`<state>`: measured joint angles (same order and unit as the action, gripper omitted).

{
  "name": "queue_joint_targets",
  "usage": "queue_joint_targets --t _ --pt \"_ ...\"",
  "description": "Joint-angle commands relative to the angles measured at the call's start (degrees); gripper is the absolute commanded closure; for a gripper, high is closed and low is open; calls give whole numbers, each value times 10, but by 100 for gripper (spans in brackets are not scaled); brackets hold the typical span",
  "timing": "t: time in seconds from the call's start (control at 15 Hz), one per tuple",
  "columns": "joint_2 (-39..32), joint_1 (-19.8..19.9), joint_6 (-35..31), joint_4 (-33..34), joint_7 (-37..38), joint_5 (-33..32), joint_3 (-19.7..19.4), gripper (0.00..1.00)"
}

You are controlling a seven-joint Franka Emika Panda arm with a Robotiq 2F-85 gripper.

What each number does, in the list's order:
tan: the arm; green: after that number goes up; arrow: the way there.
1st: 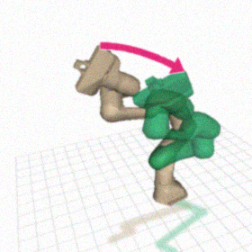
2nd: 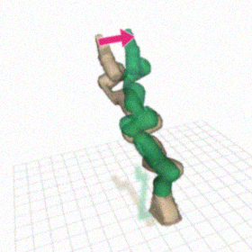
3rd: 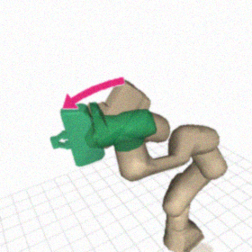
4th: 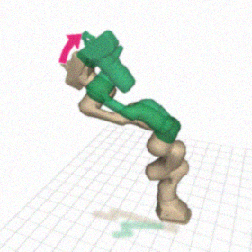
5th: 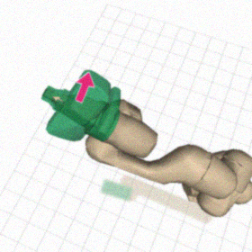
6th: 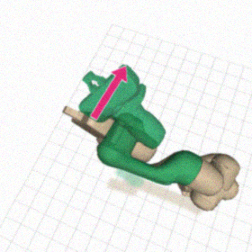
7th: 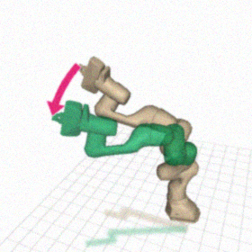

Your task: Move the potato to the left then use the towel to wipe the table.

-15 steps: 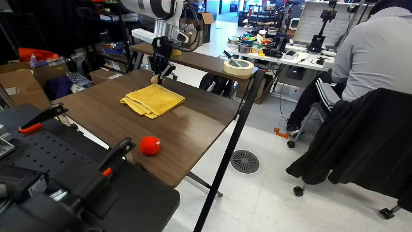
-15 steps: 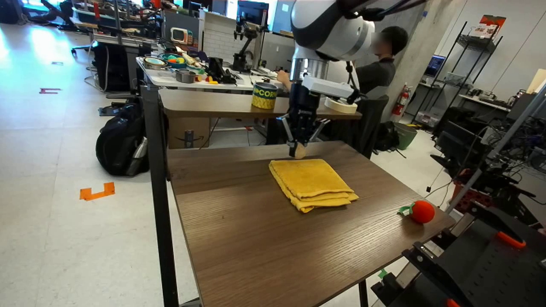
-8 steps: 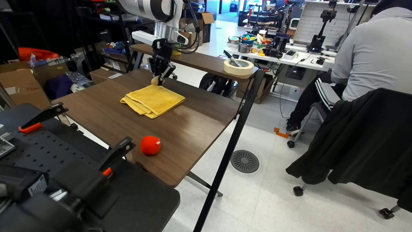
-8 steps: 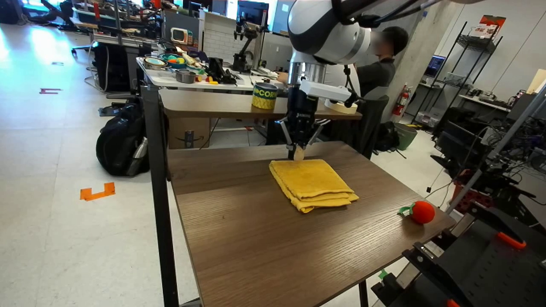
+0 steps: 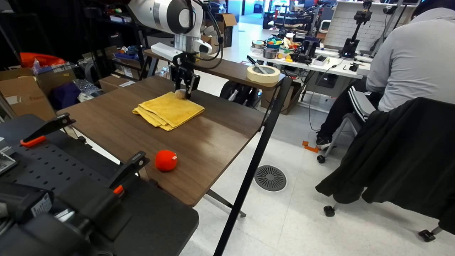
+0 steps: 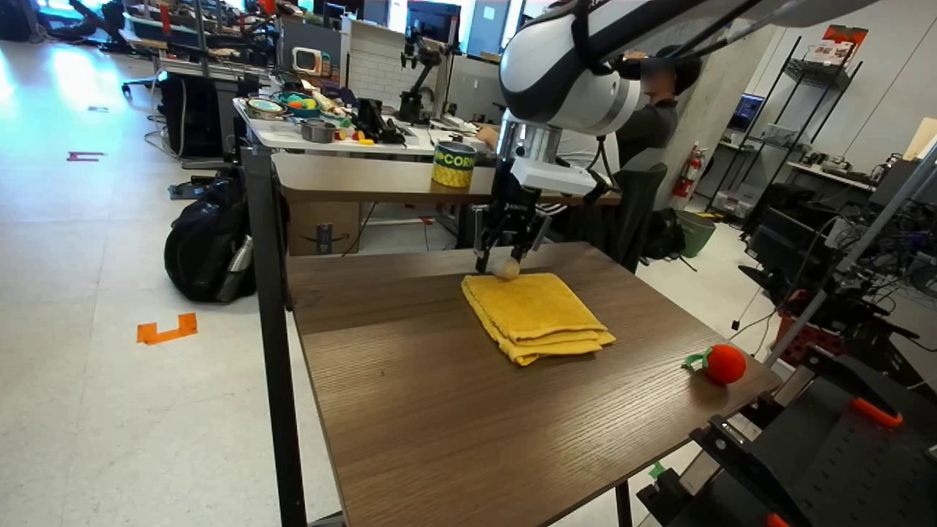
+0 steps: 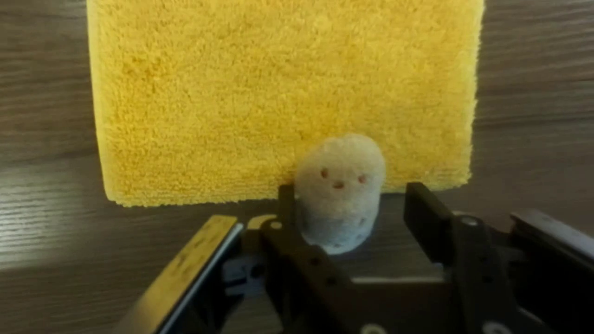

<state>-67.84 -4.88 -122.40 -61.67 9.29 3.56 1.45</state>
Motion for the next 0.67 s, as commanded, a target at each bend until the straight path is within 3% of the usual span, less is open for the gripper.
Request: queue_joint_targets --t 0.0,0.07,0.13,0.47,0.6 --pt "-9 -13 -40 23 -28 1 19 41" --pt "-8 -19 -48 25 -38 -1 25 52" --pt "-7 -26 -49 28 -48 -4 30 53" --pt "-8 -39 -44 39 -93 5 60 93" --pt "-5 -41 -44 37 -102 4 65 100"
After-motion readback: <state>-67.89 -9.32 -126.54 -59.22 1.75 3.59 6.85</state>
